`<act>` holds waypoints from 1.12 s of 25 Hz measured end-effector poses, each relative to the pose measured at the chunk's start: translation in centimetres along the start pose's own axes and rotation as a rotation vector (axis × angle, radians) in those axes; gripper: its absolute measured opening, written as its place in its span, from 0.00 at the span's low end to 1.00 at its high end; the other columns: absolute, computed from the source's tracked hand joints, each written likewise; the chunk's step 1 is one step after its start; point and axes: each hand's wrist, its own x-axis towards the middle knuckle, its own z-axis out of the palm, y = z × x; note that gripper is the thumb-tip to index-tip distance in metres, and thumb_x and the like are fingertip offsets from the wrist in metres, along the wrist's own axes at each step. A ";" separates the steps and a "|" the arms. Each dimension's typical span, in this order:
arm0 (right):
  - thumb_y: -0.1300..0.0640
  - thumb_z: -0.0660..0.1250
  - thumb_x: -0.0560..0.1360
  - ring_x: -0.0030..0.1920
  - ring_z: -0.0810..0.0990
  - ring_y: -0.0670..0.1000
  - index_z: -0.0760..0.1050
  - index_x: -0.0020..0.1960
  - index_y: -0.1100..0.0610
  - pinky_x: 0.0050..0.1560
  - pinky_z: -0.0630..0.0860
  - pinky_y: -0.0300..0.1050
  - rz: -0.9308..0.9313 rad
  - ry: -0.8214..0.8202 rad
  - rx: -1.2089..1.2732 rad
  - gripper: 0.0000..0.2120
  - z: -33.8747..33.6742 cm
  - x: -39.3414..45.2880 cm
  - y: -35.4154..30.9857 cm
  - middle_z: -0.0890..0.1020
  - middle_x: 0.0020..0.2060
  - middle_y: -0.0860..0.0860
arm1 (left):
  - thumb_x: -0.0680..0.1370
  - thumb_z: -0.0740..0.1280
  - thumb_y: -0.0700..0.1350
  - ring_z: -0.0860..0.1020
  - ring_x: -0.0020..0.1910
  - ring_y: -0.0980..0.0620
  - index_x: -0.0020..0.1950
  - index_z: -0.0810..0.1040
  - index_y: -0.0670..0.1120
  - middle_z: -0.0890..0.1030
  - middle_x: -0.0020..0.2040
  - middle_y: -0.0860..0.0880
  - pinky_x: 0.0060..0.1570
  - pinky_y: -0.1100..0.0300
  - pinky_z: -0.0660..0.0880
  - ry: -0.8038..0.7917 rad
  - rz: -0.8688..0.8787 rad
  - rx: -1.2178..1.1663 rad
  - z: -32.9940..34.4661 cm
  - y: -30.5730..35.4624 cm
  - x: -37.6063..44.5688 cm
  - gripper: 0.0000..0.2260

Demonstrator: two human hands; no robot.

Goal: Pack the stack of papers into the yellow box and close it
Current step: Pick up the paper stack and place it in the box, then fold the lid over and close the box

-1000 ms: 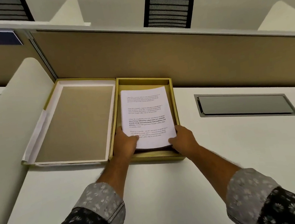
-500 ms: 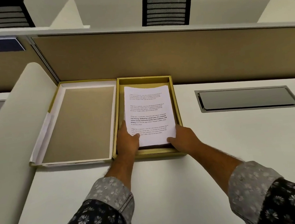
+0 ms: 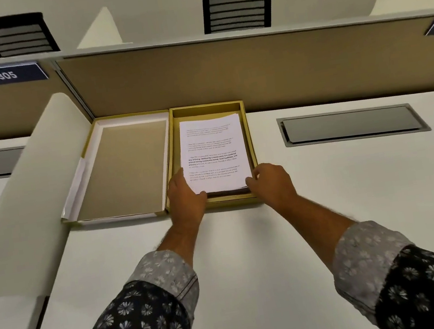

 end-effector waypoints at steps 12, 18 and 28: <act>0.43 0.69 0.80 0.49 0.85 0.54 0.82 0.61 0.50 0.51 0.81 0.47 -0.171 -0.054 0.039 0.15 -2.9 -11.1 4.2 0.88 0.50 0.49 | 0.79 0.76 0.40 0.75 0.74 0.40 0.76 0.74 0.44 0.77 0.75 0.42 0.70 0.48 0.74 0.096 -0.309 -0.122 -4.0 -0.2 -12.4 0.26; 0.42 0.69 0.79 0.52 0.85 0.52 0.79 0.66 0.50 0.55 0.82 0.50 -0.205 -0.106 0.049 0.19 -0.5 -14.5 3.2 0.87 0.49 0.48 | 0.80 0.74 0.43 0.76 0.72 0.40 0.75 0.74 0.44 0.76 0.76 0.42 0.67 0.51 0.74 0.179 -0.464 -0.201 -6.8 -2.0 -14.4 0.24; 0.42 0.69 0.79 0.56 0.83 0.52 0.78 0.67 0.50 0.56 0.80 0.49 -0.174 -0.128 0.006 0.19 5.8 -12.9 -4.1 0.86 0.54 0.47 | 0.80 0.73 0.50 0.76 0.71 0.39 0.76 0.73 0.43 0.77 0.74 0.42 0.70 0.47 0.74 0.200 -0.566 -0.350 -13.3 -8.7 -8.6 0.26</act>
